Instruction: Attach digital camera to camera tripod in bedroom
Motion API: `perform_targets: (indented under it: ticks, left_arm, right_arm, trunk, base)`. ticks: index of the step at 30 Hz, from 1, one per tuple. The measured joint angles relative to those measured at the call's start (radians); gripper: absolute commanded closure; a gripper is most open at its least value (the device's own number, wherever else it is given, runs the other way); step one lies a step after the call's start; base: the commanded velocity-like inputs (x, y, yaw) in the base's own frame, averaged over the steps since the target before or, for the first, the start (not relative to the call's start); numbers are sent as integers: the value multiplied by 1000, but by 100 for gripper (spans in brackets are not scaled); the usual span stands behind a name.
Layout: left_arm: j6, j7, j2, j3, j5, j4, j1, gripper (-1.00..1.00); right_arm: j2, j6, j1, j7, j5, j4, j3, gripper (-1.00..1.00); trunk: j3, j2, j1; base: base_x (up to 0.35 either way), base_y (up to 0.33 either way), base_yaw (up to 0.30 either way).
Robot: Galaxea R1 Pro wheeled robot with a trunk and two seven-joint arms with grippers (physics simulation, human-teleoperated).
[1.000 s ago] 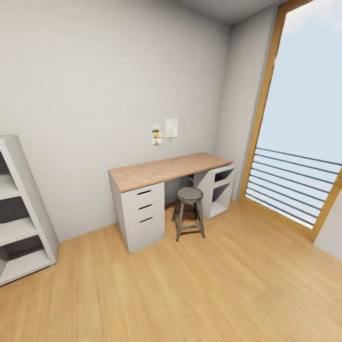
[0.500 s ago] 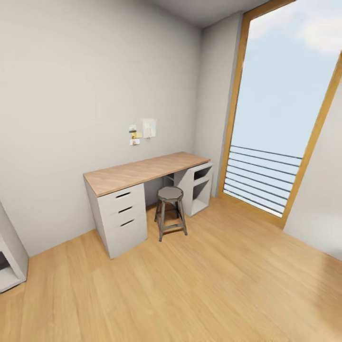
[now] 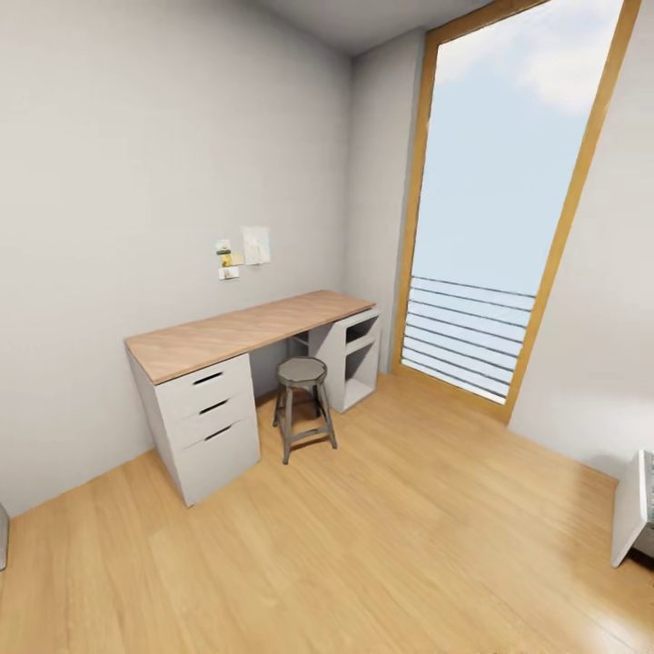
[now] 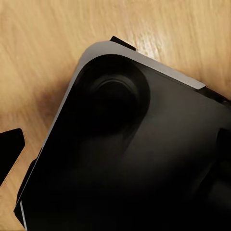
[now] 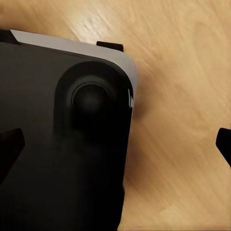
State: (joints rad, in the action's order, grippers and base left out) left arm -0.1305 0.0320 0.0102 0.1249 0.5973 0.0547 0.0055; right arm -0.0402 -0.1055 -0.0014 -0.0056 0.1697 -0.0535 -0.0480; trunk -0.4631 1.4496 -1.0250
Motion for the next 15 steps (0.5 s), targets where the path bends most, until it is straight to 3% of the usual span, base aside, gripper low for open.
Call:
perform_targets:
  ticks: [15]
  left_arm:
    - [0,-1,-1,3,0,0,0,-100]
  right_arm:
    - [0,4,0,-1,1,0,3,-100]
  trunk:
    - [0,0,0]
  base:
    - [0,308,-5]
